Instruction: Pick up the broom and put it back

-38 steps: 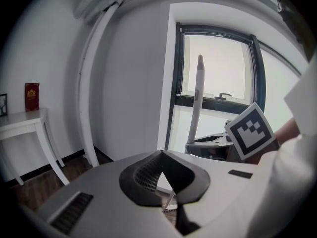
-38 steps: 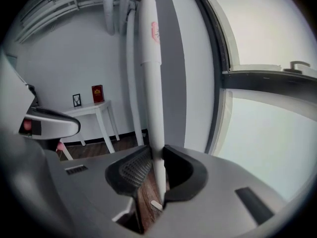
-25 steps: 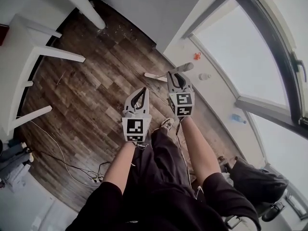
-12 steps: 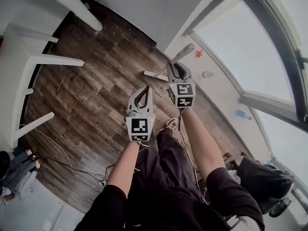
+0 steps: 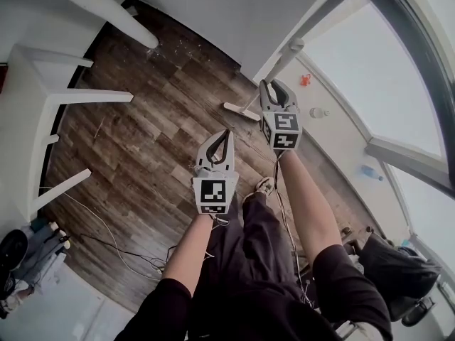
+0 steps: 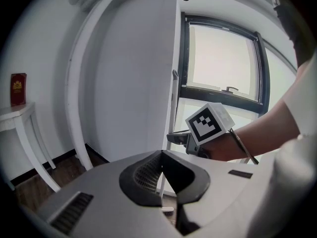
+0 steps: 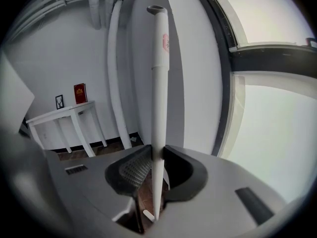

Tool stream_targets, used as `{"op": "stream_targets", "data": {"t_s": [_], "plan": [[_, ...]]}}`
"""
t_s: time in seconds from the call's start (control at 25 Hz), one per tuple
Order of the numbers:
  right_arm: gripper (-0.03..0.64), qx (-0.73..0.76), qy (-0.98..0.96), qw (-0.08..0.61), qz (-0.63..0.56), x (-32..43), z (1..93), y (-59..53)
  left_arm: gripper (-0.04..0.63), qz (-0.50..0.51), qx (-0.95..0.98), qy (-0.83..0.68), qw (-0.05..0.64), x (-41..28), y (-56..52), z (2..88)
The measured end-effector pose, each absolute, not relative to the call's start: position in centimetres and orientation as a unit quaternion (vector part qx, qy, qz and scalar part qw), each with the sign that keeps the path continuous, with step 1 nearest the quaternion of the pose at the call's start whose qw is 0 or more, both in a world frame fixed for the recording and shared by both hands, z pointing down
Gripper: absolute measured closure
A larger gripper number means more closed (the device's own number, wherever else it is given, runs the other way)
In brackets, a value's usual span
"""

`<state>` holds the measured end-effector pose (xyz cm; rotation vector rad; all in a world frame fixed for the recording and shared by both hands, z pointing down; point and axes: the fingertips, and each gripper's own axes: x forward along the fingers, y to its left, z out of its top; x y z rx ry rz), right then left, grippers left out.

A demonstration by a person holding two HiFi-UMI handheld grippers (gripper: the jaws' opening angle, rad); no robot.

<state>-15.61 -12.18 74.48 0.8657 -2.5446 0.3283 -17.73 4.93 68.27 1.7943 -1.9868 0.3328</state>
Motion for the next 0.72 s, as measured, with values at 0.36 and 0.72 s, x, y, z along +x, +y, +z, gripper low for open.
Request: {"op": "stream_targets", "data": {"t_s": [0.36, 0.72], "plan": [[0.525, 0.325, -0.912, 0.220, 0.122, -16.4, 75.3, -16.3, 0.594, 0.124, 0.644, -0.719, 0.229, -18.7, 3.6, 68.9], [0.511, 0.320, -0.916, 0.210, 0.117, -16.5, 75.5, -17.0, 0.594, 0.120, 0.644, -0.715, 0.243, -18.3, 3.4, 69.6]]}}
